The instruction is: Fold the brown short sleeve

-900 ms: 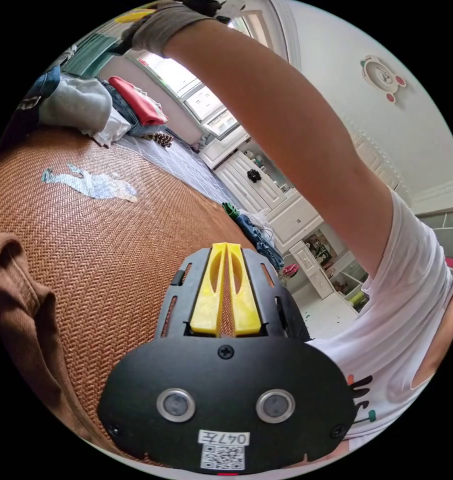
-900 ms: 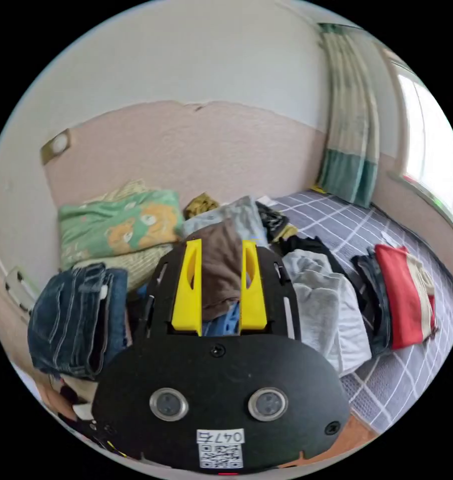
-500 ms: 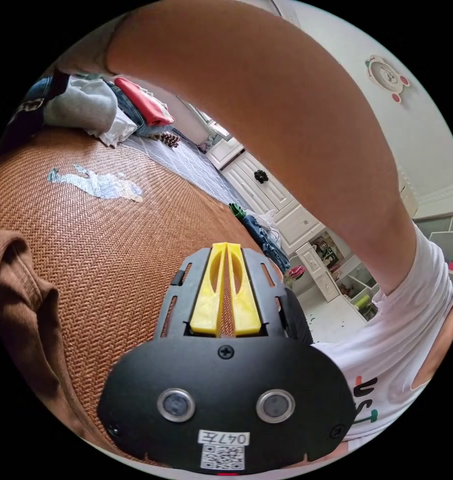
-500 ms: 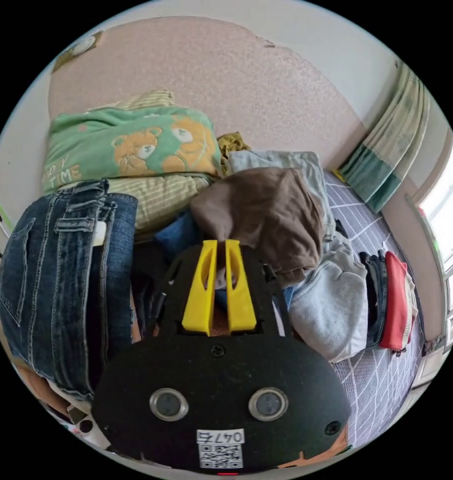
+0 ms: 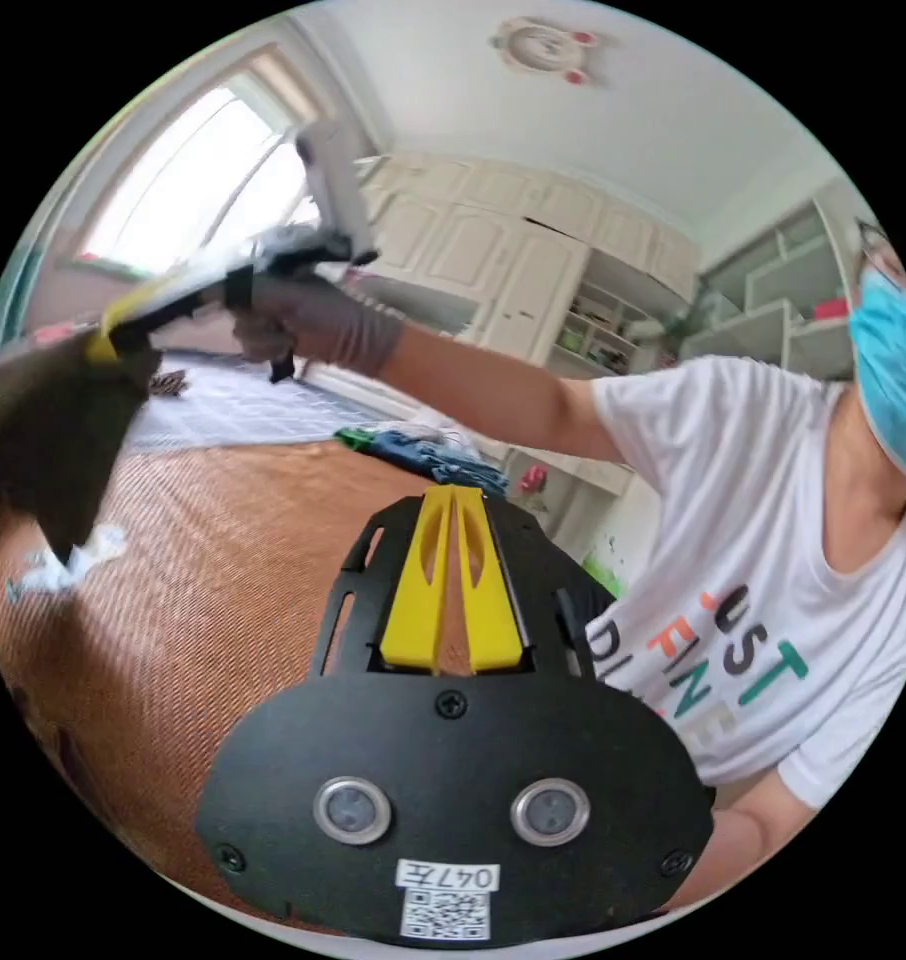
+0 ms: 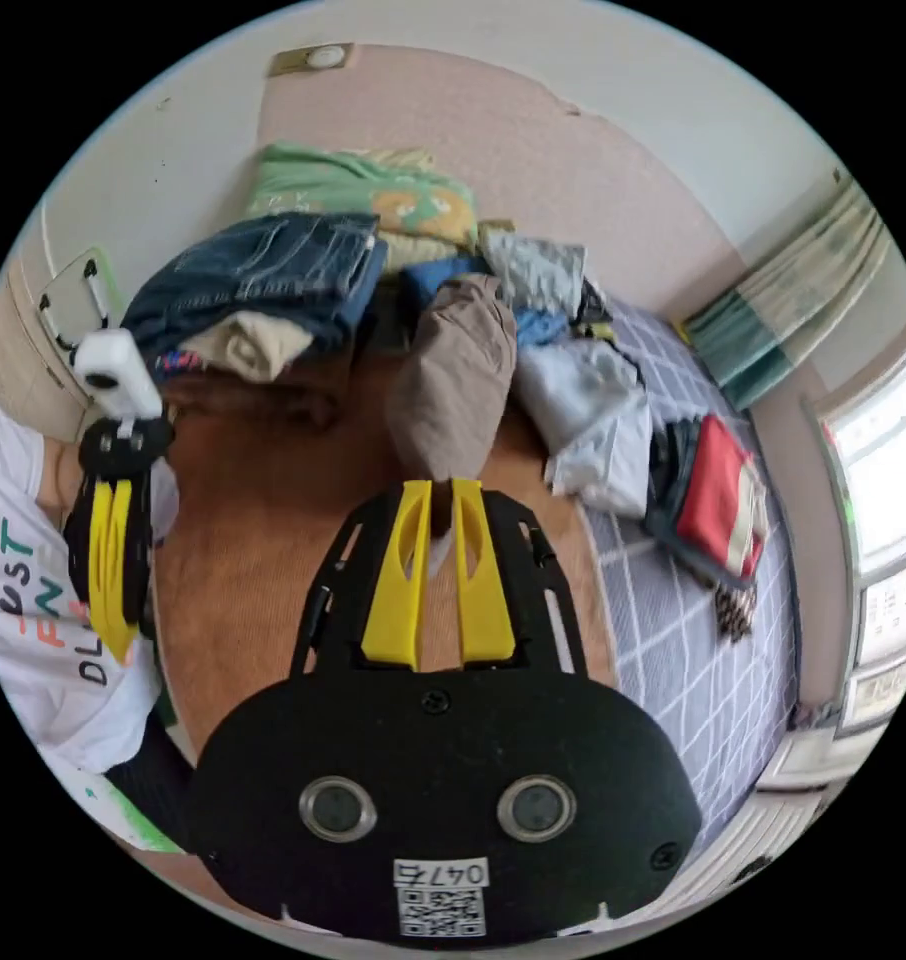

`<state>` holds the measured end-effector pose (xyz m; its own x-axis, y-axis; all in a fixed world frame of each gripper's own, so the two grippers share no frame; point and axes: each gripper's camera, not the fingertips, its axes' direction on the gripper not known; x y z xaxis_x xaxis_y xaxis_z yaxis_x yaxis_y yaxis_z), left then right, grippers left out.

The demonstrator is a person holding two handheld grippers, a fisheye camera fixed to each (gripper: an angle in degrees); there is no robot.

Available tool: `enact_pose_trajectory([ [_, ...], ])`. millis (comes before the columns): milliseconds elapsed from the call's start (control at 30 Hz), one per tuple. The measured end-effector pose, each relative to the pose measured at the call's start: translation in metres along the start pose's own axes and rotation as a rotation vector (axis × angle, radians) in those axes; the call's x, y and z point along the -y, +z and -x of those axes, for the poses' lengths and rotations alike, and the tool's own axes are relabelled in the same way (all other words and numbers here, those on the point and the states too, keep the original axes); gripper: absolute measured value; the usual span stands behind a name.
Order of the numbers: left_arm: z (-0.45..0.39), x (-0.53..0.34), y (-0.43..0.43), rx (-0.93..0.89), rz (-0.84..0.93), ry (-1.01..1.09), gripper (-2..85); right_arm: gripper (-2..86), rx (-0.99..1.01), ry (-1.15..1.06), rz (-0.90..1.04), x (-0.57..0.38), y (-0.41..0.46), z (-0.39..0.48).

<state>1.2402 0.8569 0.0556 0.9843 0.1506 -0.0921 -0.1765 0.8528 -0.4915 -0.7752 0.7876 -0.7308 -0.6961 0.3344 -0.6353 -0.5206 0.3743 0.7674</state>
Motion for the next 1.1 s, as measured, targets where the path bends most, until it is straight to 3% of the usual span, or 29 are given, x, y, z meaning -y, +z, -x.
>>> enact_pose_trajectory([
  [100, -0.043, 0.018, 0.017, 0.003, 0.108, 0.113, -1.0, 15.2, -0.036, 0.191, 0.045, -0.129, 0.019, 0.023],
  [167, -0.066, 0.032, 0.034, 0.122, 0.244, 0.157, -0.9, 14.5, -0.013, 0.326, 0.005, -0.210, 0.035, 0.043],
  [233, -0.074, 0.041, 0.046, 0.234, 0.317, 0.157, -0.9, 11.7, 0.103, 0.479, -0.095, -0.308, 0.069, 0.076],
  [433, -0.070, 0.060, 0.063, 0.576, 0.395, 0.044, 0.9, 5.6, 0.396, 0.762, -0.503, -0.479, 0.176, 0.136],
  [533, -0.055, 0.083, 0.051, 0.669, 0.394, -0.117, 9.1, 4.1, 0.449, 0.805, -0.684, -0.521, 0.211, 0.146],
  [633, -0.044, 0.107, 0.023, 0.771, 0.380, -0.242, 13.4, 3.7, 0.523, 0.793, -0.744, -0.534, 0.255, 0.154],
  [733, -0.032, 0.131, -0.007, 0.941, 0.389, -0.243, 13.4, 3.4, 0.544, 0.778, -0.705, -0.522, 0.293, 0.164],
  [900, 0.042, 0.161, -0.036, 1.090, 0.591, -0.226, 12.6, 2.3, 0.539, 0.847, -0.607, -0.506, 0.349, 0.177],
  [1000, 0.100, 0.166, -0.081, 1.159, 0.661, -0.354, 11.3, 1.4, 0.556, 0.895, -0.671, -0.516, 0.371, 0.189],
  [1100, 0.162, 0.139, -0.123, 1.065, 0.812, -0.655, 8.1, 0.8, 0.563, 0.942, -0.687, -0.518, 0.391, 0.198],
])
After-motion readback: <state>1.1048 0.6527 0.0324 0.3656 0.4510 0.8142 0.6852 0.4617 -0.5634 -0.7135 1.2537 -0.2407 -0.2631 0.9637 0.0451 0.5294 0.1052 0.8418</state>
